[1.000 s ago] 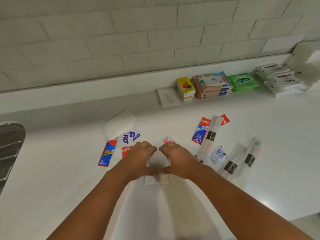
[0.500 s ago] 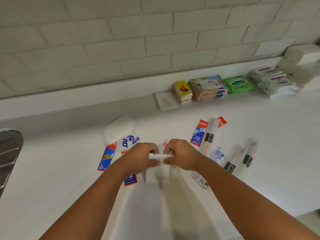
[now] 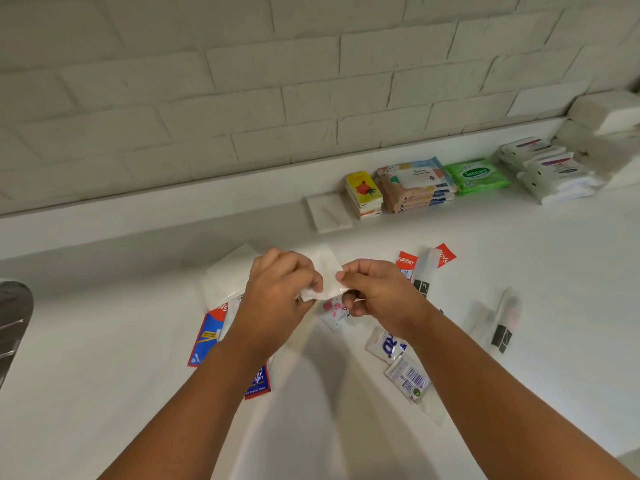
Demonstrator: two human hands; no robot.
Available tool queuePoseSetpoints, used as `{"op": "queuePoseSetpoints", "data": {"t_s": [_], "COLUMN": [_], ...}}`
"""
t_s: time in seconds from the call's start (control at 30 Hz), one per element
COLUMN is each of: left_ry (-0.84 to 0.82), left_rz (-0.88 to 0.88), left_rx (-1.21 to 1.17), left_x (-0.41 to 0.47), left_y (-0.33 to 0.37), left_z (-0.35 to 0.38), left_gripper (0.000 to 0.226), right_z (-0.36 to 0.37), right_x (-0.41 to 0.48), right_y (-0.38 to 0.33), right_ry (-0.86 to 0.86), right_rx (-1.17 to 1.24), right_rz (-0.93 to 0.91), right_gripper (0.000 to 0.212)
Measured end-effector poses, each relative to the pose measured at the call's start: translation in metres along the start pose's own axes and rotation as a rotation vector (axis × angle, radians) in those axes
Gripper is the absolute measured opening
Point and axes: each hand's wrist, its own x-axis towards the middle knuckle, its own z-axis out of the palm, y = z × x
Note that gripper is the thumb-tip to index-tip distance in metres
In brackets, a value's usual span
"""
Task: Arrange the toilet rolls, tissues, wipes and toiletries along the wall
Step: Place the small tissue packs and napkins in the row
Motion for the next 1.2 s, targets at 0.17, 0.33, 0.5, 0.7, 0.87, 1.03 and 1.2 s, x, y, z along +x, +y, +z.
{"op": "queuePoseSetpoints", "data": {"t_s": [0.17,0.33,0.5,0.7,0.87,1.03,1.2], "left_ry": [-0.068,-0.065,-0.045,0.019,-0.015,-0.002,-0.076], "left_rz": [-0.233,-0.591,-0.934,-1.088,-1.093,-1.12,-1.125], "left_rx": [-0.054,-0.383,-0.547,-0.742,-0.685,-0.6,-0.5], "left_x": [-0.006,-0.004,0.014,0.057,0.099,0.128,0.134], "left_y": [-0.005,-0.006,-0.021,-0.044,-0.064,-0.088,-0.11], "left_z": [0.008,0.017,0.042,0.07,0.085,0.106,0.13], "left_gripper": [0.044,0.053,0.011,0.02,0.007,0.004,0.014], "right_z": [-0.006,-0.014,-0.016,-0.023,-0.034,-0.034,-0.031], "right_x": [0.016,0.035,0.059,0.097,0.135,0.15,0.155], "right_y": [0.009,0.018,0.021,0.007,-0.002,-0.001,0.005], "right_ry": [0.116,0.178,0.203,0.288,0.409,0.452,0.412], "right_rx": [-0.008,-0.024,-0.03,-0.019,-0.204,-0.533,-0.657], "right_rz": [-0.07,-0.071,-0.042,-0.077,-0.138,-0.151,-0.145], "right_gripper": [0.012,0.01,0.009,0.007,0.021,0.043,0.05]}}
